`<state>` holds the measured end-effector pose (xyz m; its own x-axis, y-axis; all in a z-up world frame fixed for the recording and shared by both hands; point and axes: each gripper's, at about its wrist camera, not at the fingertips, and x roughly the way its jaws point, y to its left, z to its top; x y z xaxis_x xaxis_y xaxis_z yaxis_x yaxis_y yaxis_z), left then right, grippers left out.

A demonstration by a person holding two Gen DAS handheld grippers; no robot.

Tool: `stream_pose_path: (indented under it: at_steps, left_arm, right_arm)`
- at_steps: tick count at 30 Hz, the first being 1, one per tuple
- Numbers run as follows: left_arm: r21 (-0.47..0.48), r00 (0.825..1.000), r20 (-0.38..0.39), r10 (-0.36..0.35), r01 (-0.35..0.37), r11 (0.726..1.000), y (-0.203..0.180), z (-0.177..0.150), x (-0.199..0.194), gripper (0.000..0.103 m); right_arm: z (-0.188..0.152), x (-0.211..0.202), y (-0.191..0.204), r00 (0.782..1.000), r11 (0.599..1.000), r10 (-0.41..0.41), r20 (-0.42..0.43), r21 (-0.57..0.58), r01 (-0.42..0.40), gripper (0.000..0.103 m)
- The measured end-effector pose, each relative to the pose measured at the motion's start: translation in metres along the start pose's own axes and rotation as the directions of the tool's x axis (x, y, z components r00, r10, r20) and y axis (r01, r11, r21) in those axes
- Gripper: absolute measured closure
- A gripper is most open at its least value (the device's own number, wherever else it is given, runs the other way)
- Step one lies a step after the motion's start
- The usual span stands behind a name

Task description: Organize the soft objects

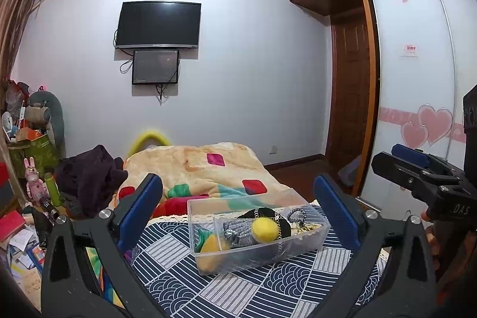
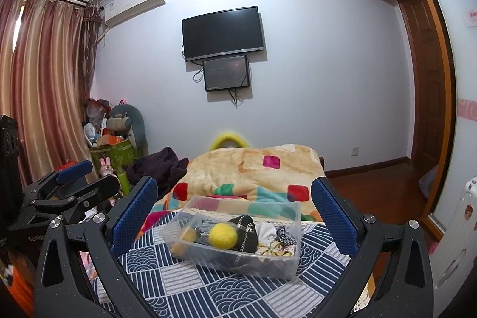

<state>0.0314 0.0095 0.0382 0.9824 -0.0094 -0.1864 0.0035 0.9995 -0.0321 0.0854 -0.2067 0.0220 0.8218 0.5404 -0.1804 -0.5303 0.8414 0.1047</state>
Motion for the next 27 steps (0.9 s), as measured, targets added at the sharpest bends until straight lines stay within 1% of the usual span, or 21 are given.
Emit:
stream_pose_path:
  at_steps: [16, 21, 27]
  left_arm:
    - [-0.004, 1.0, 0.007, -0.007, 0.007, 1.0, 0.0004, 0.0002, 0.0, 0.0]
    - [0.013, 1.0, 0.003, -0.011, 0.011, 1.0, -0.0011, -0.0007, -0.0006, 0.0]
    - [-0.007, 0.999, -0.015, -0.033, 0.033, 0.999, 0.0022, -0.0012, 0.0016, 0.0]
  right_arm:
    - [0.0012, -0.0021, 0.0021, 1.0, 1.0, 0.0, 0.005, -0.011, 0.0, 0.0]
    - [0.0014, -0.0027, 0.0026, 1.0, 1.0, -0.004, 0.008, -0.015, 0.004, 0.0]
    - [0.0018, -0.0028, 0.0038, 1.0, 1.0, -0.005, 0.008, -0.019, 0.006, 0.0]
